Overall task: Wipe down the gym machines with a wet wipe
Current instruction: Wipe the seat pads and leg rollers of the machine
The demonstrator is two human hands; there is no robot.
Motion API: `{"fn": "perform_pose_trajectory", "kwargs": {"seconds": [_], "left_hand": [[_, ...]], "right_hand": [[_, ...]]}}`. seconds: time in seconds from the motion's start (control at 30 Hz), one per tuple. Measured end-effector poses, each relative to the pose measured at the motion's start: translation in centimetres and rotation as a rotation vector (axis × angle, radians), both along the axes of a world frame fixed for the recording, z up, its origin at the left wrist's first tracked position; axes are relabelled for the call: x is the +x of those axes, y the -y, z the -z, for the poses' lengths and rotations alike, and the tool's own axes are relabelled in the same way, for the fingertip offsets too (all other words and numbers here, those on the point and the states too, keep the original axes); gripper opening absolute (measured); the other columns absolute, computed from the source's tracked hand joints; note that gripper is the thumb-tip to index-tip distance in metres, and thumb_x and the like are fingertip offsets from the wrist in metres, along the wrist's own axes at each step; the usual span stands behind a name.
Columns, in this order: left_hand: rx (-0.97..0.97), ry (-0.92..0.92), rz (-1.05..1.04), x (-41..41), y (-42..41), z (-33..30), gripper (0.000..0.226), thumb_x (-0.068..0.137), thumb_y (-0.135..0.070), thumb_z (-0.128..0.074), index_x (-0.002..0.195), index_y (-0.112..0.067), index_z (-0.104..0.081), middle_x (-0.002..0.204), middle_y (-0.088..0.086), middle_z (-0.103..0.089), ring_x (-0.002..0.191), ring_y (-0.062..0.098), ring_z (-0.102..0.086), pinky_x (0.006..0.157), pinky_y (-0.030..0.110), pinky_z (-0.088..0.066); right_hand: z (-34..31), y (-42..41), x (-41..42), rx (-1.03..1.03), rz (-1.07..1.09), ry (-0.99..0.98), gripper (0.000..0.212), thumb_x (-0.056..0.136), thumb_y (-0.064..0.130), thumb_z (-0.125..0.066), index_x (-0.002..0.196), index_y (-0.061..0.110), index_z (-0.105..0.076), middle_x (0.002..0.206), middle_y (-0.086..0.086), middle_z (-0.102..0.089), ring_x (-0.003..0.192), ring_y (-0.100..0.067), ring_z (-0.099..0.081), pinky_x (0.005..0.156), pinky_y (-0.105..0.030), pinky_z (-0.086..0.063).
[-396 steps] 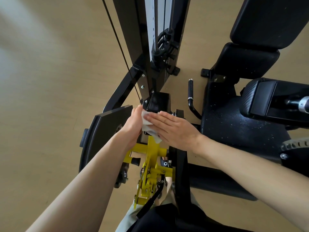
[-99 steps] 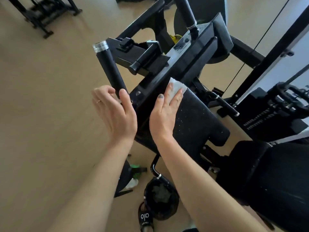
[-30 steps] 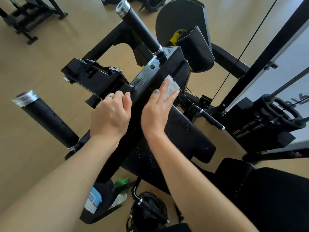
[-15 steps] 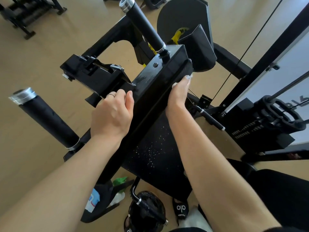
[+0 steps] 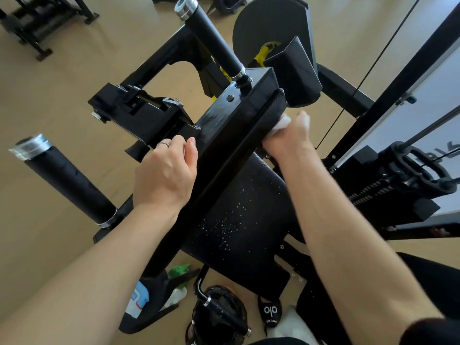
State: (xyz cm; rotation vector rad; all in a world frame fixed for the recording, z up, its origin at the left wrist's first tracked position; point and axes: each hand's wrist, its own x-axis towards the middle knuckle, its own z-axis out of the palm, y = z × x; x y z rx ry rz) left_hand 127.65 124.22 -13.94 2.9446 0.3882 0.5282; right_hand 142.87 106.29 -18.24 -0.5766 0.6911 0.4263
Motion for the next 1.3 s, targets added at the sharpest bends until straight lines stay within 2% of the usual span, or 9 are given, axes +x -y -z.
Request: {"fn": "perform_pose_trajectory", "kwargs": {"seconds": [0.3,0.5,0.6,0.8,0.93,1.0,1.13,1.23,1.3], "left_hand": [[0.000,-0.003,-0.002,0.0,-0.2,0.0,0.039,0.108,-0.035,-0.033,0.077,-0.016,-0.047,0.072,0.008,-0.056,0.057,0.021,-0.039,0.048,0.026,-0.019],[-0.006,0.003,-0.011,0.2,0.0,0.0,0.036,0.108,-0.034,-0.036,0.077,-0.017,-0.043,0.074,0.012,-0.059,0.058,0.023,-0.038,0.051,0.029,-0.024],[-0.007,0.000,-0.020,0.1,0.0,0.1,0.038,0.109,-0.034,-0.036,0.078,-0.016,-0.047,0.075,0.012,-0.060,0.059,0.023,-0.038,0.052,0.030,-0.026],[0.015,-0.004,-0.023,0.1,0.0,-0.2,0.038,0.109,-0.034,-0.036,0.078,-0.015,-0.049,0.073,0.003,-0.050,0.059,0.021,-0.038,0.050,0.027,-0.020],[0.012,-0.002,-0.016,0.0,-0.1,-0.2,0.038,0.109,-0.033,-0.036,0.078,-0.016,-0.048,0.072,0.000,-0.046,0.058,0.020,-0.039,0.047,0.021,-0.014],[0.017,0.002,-0.008,0.1,0.0,-0.4,0.036,0.109,-0.034,-0.035,0.077,-0.018,-0.043,0.071,0.000,-0.045,0.058,0.020,-0.039,0.046,0.022,-0.014],[0.020,-0.003,-0.014,0.1,0.1,-0.4,0.036,0.109,-0.033,-0.035,0.077,-0.019,-0.044,0.071,0.000,-0.044,0.059,0.021,-0.037,0.048,0.028,-0.015],[0.018,-0.019,-0.028,0.0,0.1,-0.8,0.035,0.110,-0.034,-0.034,0.079,-0.019,-0.043,0.074,0.000,-0.045,0.062,0.020,-0.037,0.050,0.029,-0.017],[0.011,-0.043,-0.032,-0.1,0.3,-0.9,0.036,0.110,-0.035,-0.032,0.080,-0.019,-0.043,0.076,0.000,-0.046,0.064,0.020,-0.039,0.051,0.029,-0.020]], "right_hand": [[2.6,-3.3,-2.5,0.091,-0.274,0.056,0.067,0.101,0.056,-0.025,0.136,0.009,-0.058,0.149,-0.018,-0.053,0.138,-0.039,-0.049,0.116,-0.054,-0.036],[4.0,-7.1,-12.9,0.197,-0.520,-0.065,0.052,0.099,0.035,-0.038,0.065,0.014,-0.071,0.078,-0.004,-0.066,0.078,-0.019,-0.063,0.089,-0.033,-0.048],[3.3,-6.4,-11.6,0.230,-0.415,-0.116,0.031,0.090,0.035,-0.047,0.085,0.016,-0.070,0.099,-0.004,-0.066,0.097,-0.021,-0.061,0.103,-0.035,-0.042],[2.1,-2.0,-1.4,0.152,-0.201,-0.050,0.057,0.104,0.042,-0.022,0.134,0.012,-0.061,0.144,-0.018,-0.057,0.133,-0.039,-0.052,0.118,-0.057,-0.032],[3.6,-4.4,-3.9,0.208,-0.294,0.006,0.058,0.102,0.044,-0.030,0.152,0.020,-0.047,0.152,-0.010,-0.051,0.141,-0.033,-0.047,0.118,-0.050,-0.034],[4.8,-6.6,-6.6,0.239,-0.356,-0.014,0.043,0.099,0.045,-0.040,0.122,0.019,-0.067,0.126,-0.006,-0.064,0.117,-0.026,-0.060,0.110,-0.037,-0.038],[4.8,-8.9,-12.1,0.217,-0.451,-0.024,0.021,0.082,0.030,-0.054,0.069,0.025,-0.037,0.074,0.000,-0.033,0.064,-0.015,-0.036,0.063,-0.030,-0.031],[3.9,-9.3,-15.1,0.284,-0.431,-0.113,0.030,0.090,0.028,-0.048,0.061,0.022,-0.042,0.069,-0.001,-0.040,0.062,-0.014,-0.045,0.064,-0.029,-0.037],[3.3,-9.9,-17.8,0.356,-0.439,-0.183,0.030,0.094,0.036,-0.045,0.072,0.019,-0.055,0.084,-0.006,-0.057,0.083,-0.020,-0.058,0.086,-0.032,-0.048]]}}
